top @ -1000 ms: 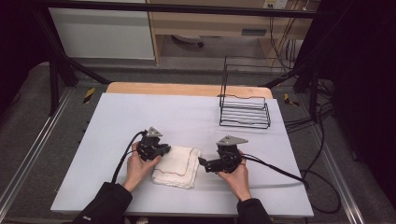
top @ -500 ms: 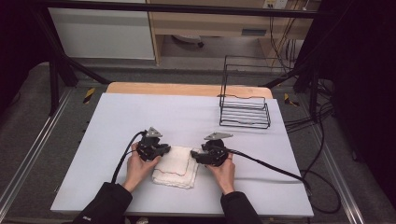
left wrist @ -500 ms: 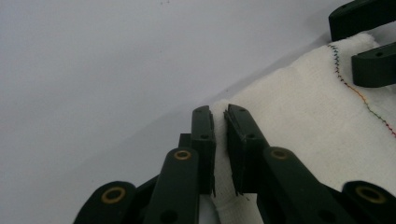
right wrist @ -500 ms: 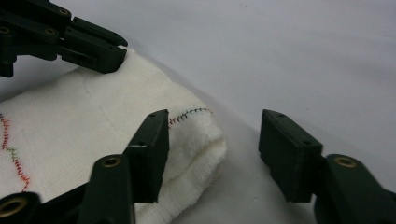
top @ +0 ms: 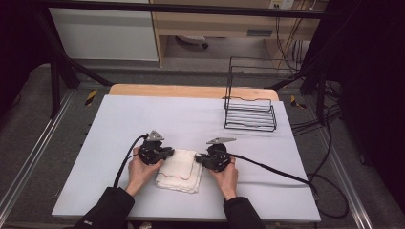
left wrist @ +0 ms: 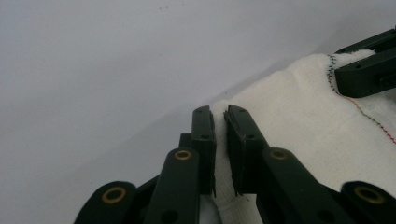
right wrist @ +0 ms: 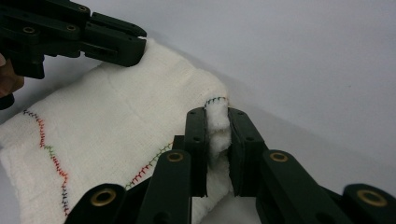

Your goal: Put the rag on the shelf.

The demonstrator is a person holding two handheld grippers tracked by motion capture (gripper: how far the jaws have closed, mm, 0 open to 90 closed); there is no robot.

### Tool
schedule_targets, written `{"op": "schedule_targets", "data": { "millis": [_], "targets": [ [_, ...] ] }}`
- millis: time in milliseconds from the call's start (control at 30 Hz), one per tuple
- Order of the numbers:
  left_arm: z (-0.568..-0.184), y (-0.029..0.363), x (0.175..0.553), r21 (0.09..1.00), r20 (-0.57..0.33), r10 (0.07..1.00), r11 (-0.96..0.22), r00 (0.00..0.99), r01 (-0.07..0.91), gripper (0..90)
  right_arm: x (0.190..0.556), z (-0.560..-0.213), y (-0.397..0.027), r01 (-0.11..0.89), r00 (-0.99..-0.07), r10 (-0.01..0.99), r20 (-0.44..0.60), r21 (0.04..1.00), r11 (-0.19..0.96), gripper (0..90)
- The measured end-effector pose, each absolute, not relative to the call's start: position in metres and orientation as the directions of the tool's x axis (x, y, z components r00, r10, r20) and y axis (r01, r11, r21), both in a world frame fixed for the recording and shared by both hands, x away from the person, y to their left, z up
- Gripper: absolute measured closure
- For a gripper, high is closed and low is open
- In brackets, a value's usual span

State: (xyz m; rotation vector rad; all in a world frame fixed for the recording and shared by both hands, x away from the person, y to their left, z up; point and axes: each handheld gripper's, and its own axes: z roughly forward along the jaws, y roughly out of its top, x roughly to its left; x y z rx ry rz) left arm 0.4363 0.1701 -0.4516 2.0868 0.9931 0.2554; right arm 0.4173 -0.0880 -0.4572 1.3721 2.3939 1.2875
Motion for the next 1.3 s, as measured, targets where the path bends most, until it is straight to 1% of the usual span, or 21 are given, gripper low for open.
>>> {"op": "schedule_targets", "data": {
  "millis": [67, 267, 367, 700, 933, 1000, 1300],
  "targets": [
    [-0.452, 0.171, 0.437, 0.736, -0.16, 0.726, -0.363, 0.668, 0.571, 82.0, 0.417, -0.457, -0.088, 0.667, -0.588, 0.749, 0.306, 0.707, 0.235, 81.1],
    [-0.449, 0.171, 0.434, 0.741, -0.153, 0.739, -0.354, 0.657, 0.571, 83.6, 0.416, -0.454, -0.089, 0.661, -0.587, 0.751, 0.304, 0.715, 0.227, 82.5],
    [-0.442, 0.174, 0.431, 0.761, -0.152, 0.74, -0.335, 0.655, 0.556, 83.8, 0.414, -0.449, -0.09, 0.653, -0.591, 0.742, 0.316, 0.728, 0.21, 82.6],
    [-0.419, 0.181, 0.417, 0.831, -0.148, 0.738, -0.268, 0.658, 0.488, 83.9, 0.402, -0.428, -0.094, 0.565, -0.638, 0.717, 0.28, 0.803, 0.189, 82.6],
    [-0.408, 0.182, 0.407, 0.875, -0.139, 0.743, -0.217, 0.654, 0.432, 83.8, 0.393, -0.414, -0.098, 0.471, -0.671, 0.706, 0.229, 0.866, 0.167, 82.5],
    [-0.404, 0.183, 0.404, 0.886, -0.134, 0.744, -0.206, 0.655, 0.415, 83.9, 0.391, -0.409, -0.098, 0.447, -0.679, 0.704, 0.207, 0.878, 0.172, 82.6],
    [-0.389, 0.185, 0.394, 0.919, -0.128, 0.742, -0.161, 0.658, 0.361, 83.9, 0.385, -0.391, -0.098, 0.385, -0.69, 0.702, 0.173, 0.91, 0.154, 82.6]
  ]
}}
